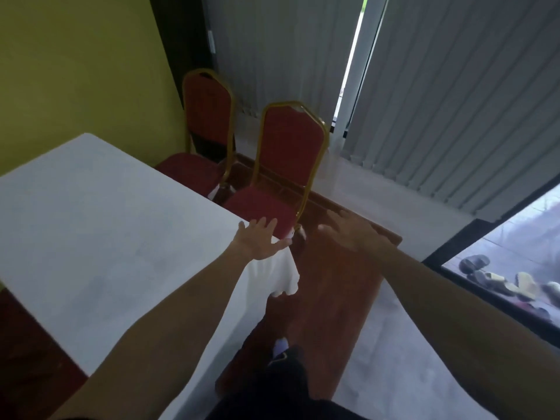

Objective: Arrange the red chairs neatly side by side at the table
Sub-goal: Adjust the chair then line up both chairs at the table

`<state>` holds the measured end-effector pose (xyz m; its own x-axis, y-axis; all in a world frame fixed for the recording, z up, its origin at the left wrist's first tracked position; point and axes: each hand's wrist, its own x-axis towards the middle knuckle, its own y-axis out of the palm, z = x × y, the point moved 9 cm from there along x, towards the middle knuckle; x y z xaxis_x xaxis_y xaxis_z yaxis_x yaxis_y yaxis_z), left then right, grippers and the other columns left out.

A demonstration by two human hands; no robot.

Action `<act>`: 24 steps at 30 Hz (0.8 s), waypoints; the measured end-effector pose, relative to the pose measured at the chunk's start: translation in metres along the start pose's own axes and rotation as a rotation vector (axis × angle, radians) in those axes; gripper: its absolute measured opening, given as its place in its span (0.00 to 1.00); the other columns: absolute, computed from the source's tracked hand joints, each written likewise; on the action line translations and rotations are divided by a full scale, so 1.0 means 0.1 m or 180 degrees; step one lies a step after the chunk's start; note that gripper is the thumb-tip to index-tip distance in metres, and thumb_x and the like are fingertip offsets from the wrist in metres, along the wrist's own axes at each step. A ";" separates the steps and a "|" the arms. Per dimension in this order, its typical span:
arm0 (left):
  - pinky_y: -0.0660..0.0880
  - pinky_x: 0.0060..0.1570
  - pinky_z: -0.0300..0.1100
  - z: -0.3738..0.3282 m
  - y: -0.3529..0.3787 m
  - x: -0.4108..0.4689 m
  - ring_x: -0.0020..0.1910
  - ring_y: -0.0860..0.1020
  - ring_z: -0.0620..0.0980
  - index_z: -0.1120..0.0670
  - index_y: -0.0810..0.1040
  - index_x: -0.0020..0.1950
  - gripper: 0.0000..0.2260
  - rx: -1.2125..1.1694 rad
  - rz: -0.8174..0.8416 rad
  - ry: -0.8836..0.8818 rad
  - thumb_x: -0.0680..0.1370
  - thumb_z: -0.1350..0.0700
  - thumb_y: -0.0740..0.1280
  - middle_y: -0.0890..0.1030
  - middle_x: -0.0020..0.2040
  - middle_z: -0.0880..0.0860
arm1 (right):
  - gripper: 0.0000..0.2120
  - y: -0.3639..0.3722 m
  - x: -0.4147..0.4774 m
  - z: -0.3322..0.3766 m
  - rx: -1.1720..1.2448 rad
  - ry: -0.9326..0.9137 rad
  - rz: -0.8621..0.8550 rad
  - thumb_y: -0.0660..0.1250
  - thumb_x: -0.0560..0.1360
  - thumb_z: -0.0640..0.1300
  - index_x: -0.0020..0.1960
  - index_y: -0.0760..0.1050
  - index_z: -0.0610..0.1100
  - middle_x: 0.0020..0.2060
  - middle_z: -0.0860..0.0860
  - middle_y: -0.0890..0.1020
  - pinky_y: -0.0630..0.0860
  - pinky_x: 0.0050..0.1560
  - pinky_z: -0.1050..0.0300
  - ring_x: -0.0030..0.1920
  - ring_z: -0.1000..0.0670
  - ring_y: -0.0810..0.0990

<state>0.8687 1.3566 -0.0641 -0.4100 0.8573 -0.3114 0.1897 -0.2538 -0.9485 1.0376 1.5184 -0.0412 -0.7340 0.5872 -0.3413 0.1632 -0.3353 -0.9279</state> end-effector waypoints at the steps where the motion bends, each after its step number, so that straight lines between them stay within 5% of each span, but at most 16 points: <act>1: 0.54 0.73 0.64 -0.06 -0.08 0.12 0.76 0.61 0.61 0.52 0.56 0.80 0.40 -0.0027 -0.0085 0.0004 0.76 0.26 0.45 0.61 0.79 0.58 | 0.42 -0.04 0.14 -0.03 -0.0101 -0.0079 0.0039 0.42 0.75 0.75 0.81 0.52 0.52 0.79 0.43 0.58 0.56 0.74 0.33 0.78 0.39 0.56; 9: 0.52 0.74 0.64 0.01 -0.49 1.38 0.77 0.58 0.62 0.51 0.53 0.81 0.43 -0.0416 0.0007 -0.0216 0.75 0.25 0.47 0.58 0.80 0.59 | 0.36 -0.74 1.38 -0.23 -0.0576 -0.0736 0.0071 0.45 0.78 0.72 0.80 0.52 0.54 0.77 0.43 0.62 0.63 0.70 0.37 0.74 0.39 0.63; 20: 0.51 0.74 0.63 0.35 -1.03 2.94 0.78 0.55 0.61 0.51 0.47 0.82 0.46 -0.0715 0.0153 -0.0604 0.73 0.23 0.47 0.53 0.81 0.59 | 0.48 -1.51 3.35 -0.72 -0.0637 -0.0939 0.0463 0.51 0.71 0.79 0.82 0.47 0.53 0.80 0.45 0.55 0.55 0.75 0.36 0.79 0.42 0.54; 24: 0.53 0.73 0.65 0.38 -1.18 3.38 0.78 0.56 0.62 0.52 0.48 0.82 0.46 -0.0824 0.0123 -0.0732 0.73 0.23 0.47 0.55 0.81 0.58 | 0.45 -1.71 3.86 -0.73 -0.0793 -0.1107 0.0480 0.54 0.74 0.75 0.82 0.46 0.52 0.80 0.43 0.55 0.55 0.76 0.37 0.79 0.40 0.54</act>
<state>0.6735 1.6594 -0.0595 -0.5827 0.7185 -0.3799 0.4170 -0.1368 -0.8985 0.7744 1.8561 -0.0254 -0.8608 0.2487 -0.4441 0.4077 -0.1855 -0.8941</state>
